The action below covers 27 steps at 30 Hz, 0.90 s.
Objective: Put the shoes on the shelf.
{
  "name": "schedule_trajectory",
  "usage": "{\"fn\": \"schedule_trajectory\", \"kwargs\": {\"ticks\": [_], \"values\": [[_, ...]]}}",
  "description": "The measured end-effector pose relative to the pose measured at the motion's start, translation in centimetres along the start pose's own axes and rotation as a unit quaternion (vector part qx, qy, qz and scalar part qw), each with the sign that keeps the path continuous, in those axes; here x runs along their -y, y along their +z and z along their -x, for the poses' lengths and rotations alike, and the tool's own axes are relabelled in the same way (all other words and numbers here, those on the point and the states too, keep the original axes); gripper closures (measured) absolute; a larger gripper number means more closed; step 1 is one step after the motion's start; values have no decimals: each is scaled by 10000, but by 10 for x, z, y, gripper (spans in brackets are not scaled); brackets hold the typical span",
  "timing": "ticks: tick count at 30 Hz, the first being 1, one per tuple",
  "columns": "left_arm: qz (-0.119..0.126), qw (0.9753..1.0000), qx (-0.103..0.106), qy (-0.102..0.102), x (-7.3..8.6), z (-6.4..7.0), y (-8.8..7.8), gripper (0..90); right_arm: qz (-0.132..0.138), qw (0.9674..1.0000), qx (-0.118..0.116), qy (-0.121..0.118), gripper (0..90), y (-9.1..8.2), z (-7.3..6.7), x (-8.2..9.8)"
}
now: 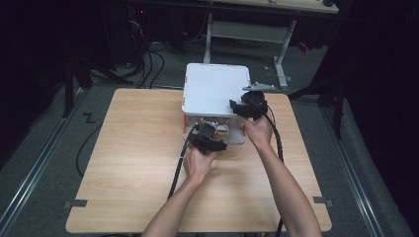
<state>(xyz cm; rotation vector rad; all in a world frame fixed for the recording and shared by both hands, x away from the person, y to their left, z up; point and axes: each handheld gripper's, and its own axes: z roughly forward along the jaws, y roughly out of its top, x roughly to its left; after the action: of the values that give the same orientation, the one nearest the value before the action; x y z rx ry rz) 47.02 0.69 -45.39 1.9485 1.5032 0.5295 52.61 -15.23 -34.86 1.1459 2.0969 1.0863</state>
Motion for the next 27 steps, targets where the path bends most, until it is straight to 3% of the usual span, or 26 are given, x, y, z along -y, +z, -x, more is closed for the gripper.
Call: {"fn": "schedule_trajectory", "kwargs": {"ticks": [6, 10, 14, 21, 27], "values": [[21, 9999, -43, -121, -6, 0, 7, 156, -4, 10000, 1, -21, 491, 0, 0, 0], [194, 9995, -196, -130, -6, 3, 11, 166, 1, 10000, 15, -14, 492, 0, 0, 0], [399, 9985, -342, -144, -5, 7, 15, 175, 3, 10000, 14, -13, 494, 0, 0, 0], [542, 9963, -632, -200, -5, 10, 21, 183, 14, 10000, 16, -6, 494, 0, 0, 0], [628, 9950, -706, -330, -6, 14, 24, 187, 30, 10000, -29, -5, 504, 0, 0, 0]]}}
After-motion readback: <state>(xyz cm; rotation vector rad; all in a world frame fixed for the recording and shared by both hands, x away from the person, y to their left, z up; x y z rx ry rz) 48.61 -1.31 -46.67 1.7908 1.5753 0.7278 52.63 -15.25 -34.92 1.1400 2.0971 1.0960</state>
